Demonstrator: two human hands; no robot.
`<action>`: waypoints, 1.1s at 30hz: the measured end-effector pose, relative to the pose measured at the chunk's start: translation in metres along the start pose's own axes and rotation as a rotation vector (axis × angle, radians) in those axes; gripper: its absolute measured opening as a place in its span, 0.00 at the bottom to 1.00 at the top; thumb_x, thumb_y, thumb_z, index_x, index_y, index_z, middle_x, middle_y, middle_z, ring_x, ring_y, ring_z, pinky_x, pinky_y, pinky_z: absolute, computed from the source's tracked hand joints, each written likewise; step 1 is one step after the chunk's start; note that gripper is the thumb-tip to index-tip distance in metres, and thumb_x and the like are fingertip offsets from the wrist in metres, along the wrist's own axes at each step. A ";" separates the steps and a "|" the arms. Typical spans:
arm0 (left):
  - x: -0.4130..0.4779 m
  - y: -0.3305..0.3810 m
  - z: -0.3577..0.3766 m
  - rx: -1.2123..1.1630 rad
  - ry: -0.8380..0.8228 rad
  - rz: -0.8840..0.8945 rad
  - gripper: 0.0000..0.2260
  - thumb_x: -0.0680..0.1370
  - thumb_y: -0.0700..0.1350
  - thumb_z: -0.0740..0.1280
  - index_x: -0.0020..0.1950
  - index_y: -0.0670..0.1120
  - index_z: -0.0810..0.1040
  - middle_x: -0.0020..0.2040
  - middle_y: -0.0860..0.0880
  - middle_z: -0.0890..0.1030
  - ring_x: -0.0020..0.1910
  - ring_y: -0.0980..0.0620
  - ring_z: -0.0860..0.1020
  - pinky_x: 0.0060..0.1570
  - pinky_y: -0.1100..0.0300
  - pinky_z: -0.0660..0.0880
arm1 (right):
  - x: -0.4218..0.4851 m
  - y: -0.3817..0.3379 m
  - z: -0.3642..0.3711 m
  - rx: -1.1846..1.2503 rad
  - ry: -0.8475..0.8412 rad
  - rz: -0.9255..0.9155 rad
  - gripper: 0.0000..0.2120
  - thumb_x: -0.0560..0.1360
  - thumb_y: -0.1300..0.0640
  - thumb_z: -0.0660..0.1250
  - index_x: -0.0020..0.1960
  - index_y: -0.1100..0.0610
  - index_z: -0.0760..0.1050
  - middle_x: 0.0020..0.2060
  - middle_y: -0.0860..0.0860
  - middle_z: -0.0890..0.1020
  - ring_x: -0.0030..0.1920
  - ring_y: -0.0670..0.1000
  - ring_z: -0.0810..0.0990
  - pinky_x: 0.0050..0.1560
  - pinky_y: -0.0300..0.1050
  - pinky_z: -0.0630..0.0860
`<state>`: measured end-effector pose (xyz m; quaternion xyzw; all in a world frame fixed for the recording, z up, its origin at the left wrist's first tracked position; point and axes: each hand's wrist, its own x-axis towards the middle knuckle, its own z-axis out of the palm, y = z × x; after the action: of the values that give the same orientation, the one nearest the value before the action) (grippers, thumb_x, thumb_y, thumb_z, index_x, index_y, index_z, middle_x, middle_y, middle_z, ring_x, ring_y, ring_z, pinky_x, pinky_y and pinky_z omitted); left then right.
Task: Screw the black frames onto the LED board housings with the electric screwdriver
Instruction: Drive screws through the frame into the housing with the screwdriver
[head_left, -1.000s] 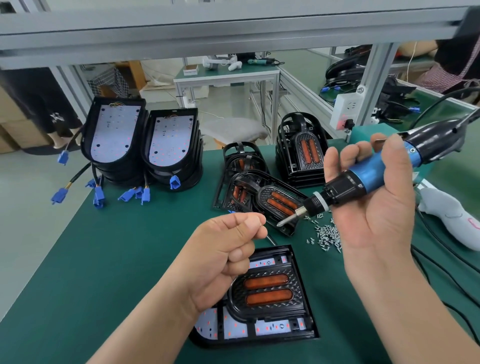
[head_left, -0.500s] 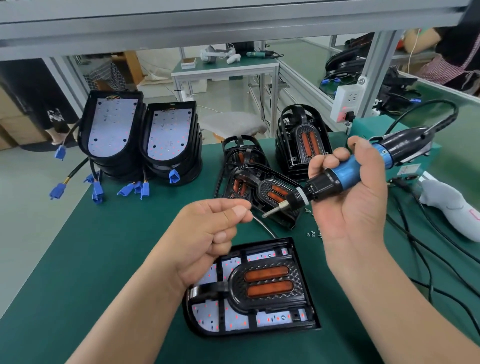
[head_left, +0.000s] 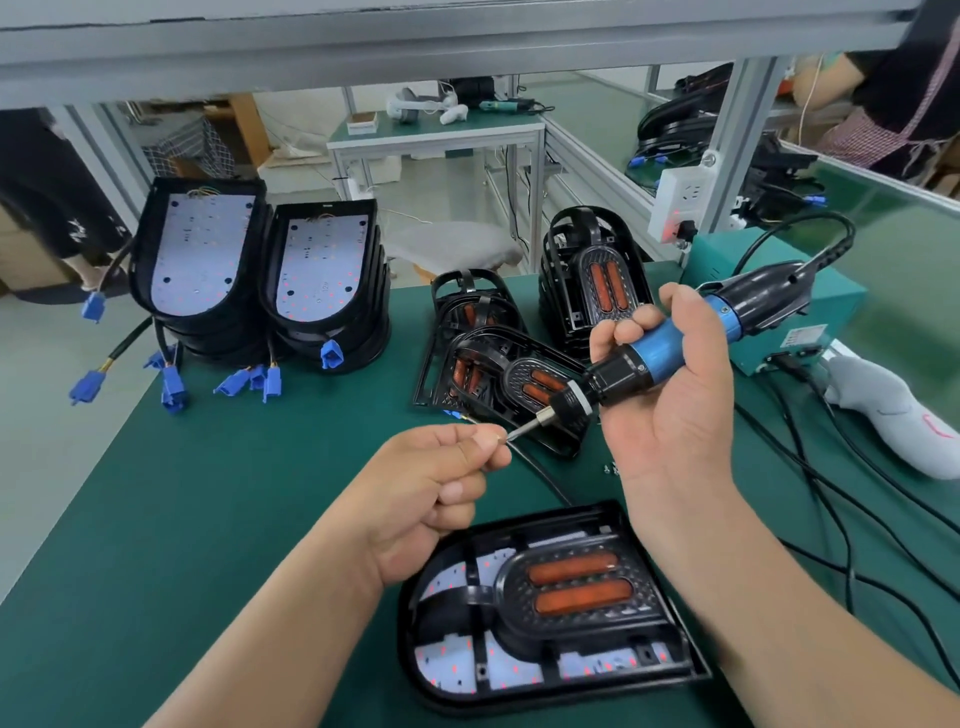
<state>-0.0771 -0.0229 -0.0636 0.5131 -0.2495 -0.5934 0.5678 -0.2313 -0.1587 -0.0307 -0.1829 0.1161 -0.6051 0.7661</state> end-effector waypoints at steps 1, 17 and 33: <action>0.000 -0.003 0.003 -0.005 -0.014 -0.013 0.09 0.76 0.45 0.71 0.49 0.38 0.80 0.33 0.51 0.77 0.24 0.61 0.60 0.19 0.70 0.58 | 0.000 0.000 0.000 -0.002 -0.004 0.001 0.04 0.80 0.58 0.72 0.49 0.56 0.78 0.38 0.51 0.78 0.35 0.49 0.77 0.52 0.49 0.81; -0.002 -0.005 0.008 0.017 0.013 -0.013 0.09 0.81 0.44 0.68 0.48 0.38 0.79 0.28 0.53 0.73 0.24 0.61 0.61 0.20 0.70 0.57 | -0.001 -0.001 -0.002 -0.049 -0.018 0.009 0.04 0.81 0.58 0.71 0.51 0.56 0.77 0.38 0.50 0.78 0.35 0.49 0.77 0.53 0.49 0.82; -0.002 -0.005 0.011 0.048 0.057 0.000 0.09 0.84 0.41 0.67 0.47 0.38 0.79 0.34 0.48 0.73 0.25 0.60 0.60 0.21 0.69 0.56 | -0.001 -0.002 -0.002 -0.074 -0.016 -0.009 0.05 0.81 0.58 0.71 0.51 0.56 0.75 0.37 0.50 0.77 0.35 0.49 0.77 0.53 0.49 0.81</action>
<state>-0.0891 -0.0231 -0.0633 0.5433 -0.2476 -0.5724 0.5620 -0.2345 -0.1585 -0.0319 -0.2164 0.1312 -0.6025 0.7569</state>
